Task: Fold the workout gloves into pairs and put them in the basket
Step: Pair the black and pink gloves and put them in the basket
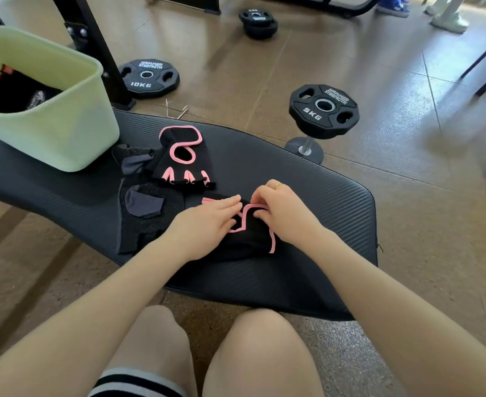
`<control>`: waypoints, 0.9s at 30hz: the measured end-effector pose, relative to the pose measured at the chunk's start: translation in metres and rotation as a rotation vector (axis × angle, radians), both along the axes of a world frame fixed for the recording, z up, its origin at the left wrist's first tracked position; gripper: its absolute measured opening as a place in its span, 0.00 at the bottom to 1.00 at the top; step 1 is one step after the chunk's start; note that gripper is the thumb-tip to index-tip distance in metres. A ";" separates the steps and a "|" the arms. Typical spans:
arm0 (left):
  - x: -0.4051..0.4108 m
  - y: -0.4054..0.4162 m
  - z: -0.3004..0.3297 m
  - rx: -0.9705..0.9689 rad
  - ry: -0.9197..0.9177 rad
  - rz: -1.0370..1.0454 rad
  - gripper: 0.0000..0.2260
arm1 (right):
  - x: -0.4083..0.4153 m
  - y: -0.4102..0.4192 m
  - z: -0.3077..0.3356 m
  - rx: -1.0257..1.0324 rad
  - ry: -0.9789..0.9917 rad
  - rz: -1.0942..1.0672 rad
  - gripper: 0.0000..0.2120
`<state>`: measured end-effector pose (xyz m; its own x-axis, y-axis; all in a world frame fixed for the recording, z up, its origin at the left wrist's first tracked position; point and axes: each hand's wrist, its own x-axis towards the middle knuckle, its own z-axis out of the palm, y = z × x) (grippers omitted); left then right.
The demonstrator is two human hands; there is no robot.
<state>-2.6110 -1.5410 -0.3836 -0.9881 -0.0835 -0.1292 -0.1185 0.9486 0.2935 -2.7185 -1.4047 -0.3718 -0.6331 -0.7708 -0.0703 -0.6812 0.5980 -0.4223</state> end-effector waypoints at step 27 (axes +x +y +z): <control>0.011 -0.015 -0.016 -0.234 0.210 -0.082 0.21 | 0.002 -0.014 -0.007 0.022 0.449 0.329 0.09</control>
<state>-2.6000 -1.5556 -0.3991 -0.9958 -0.0061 0.0913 0.0008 0.9971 0.0759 -2.7165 -1.4185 -0.3786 -0.3311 -0.9342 0.1329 -0.9436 0.3290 -0.0378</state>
